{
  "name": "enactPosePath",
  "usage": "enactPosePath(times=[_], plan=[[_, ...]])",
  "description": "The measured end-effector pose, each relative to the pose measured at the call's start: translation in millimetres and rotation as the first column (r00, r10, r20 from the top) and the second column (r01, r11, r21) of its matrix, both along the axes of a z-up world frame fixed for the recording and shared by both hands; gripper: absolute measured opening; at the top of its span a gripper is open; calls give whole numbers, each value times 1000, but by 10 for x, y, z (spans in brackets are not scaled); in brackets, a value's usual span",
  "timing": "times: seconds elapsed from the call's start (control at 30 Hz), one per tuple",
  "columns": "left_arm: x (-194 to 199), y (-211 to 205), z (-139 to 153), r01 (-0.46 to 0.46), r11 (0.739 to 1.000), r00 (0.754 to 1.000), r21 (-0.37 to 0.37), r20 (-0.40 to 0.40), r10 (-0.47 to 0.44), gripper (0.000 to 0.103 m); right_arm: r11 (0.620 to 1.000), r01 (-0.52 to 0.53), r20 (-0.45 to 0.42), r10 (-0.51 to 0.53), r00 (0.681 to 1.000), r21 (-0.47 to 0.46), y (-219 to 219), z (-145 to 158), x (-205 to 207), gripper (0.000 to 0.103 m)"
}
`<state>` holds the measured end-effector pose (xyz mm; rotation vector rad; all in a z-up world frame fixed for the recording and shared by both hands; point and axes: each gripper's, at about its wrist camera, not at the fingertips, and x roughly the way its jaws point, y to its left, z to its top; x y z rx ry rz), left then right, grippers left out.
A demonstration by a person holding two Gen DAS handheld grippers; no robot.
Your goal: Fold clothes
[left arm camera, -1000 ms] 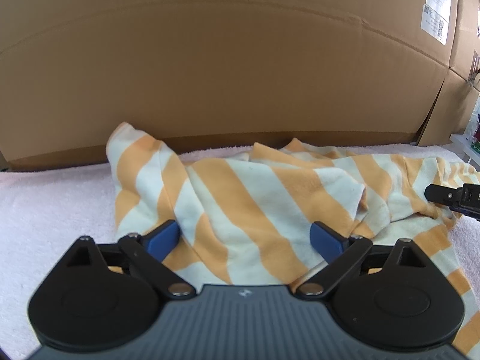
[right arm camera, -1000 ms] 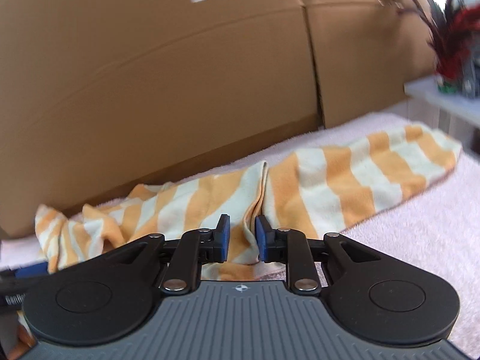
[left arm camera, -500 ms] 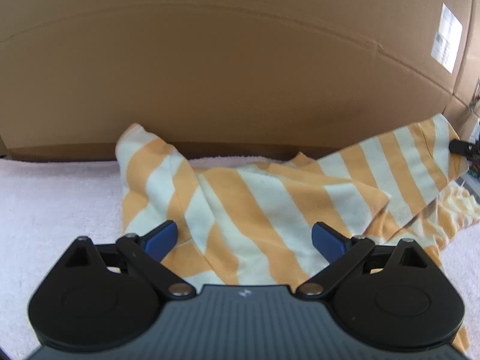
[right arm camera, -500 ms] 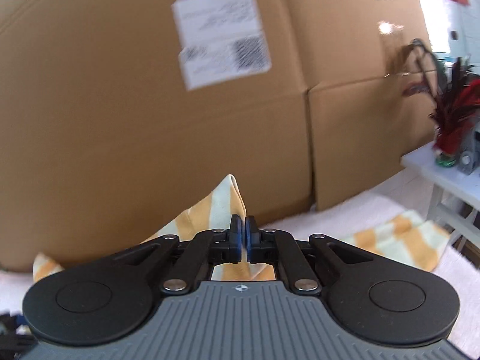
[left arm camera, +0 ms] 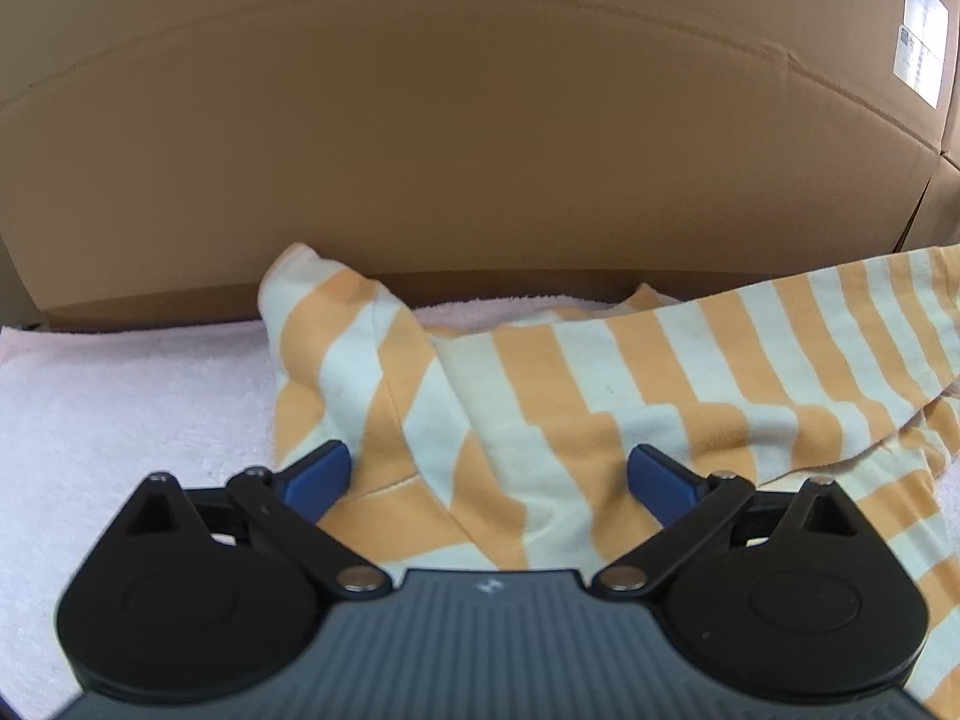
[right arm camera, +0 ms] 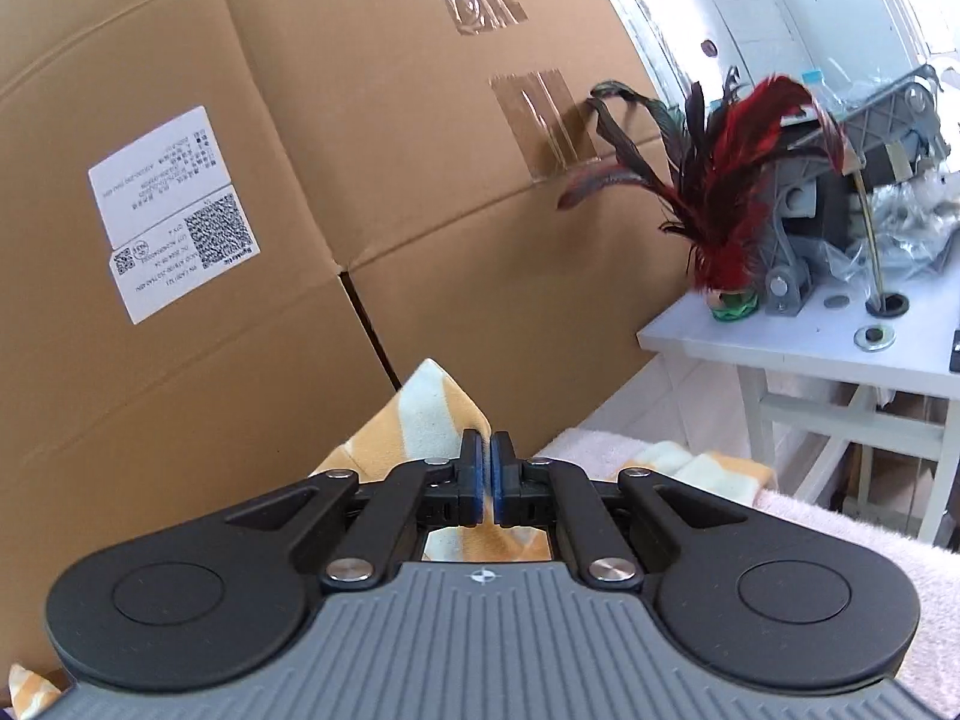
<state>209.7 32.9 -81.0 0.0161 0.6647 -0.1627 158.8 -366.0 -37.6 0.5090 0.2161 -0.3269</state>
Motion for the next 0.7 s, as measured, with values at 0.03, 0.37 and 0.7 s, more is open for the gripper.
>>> enactPosePath(times=[0.03, 0.37, 0.7], plan=[[-3, 3, 0, 1, 1000, 1000, -2, -1, -1, 100, 1000, -4, -24, 4, 1000, 3, -18, -21, 47, 4], [-165, 56, 220, 103, 987, 994, 122, 14, -105, 80, 995, -37, -16, 39, 999, 96, -146, -114, 85, 4], [136, 260, 276, 32, 961, 998, 274, 42, -45, 56, 979, 20, 151, -52, 987, 205, -360, -28, -156, 4]])
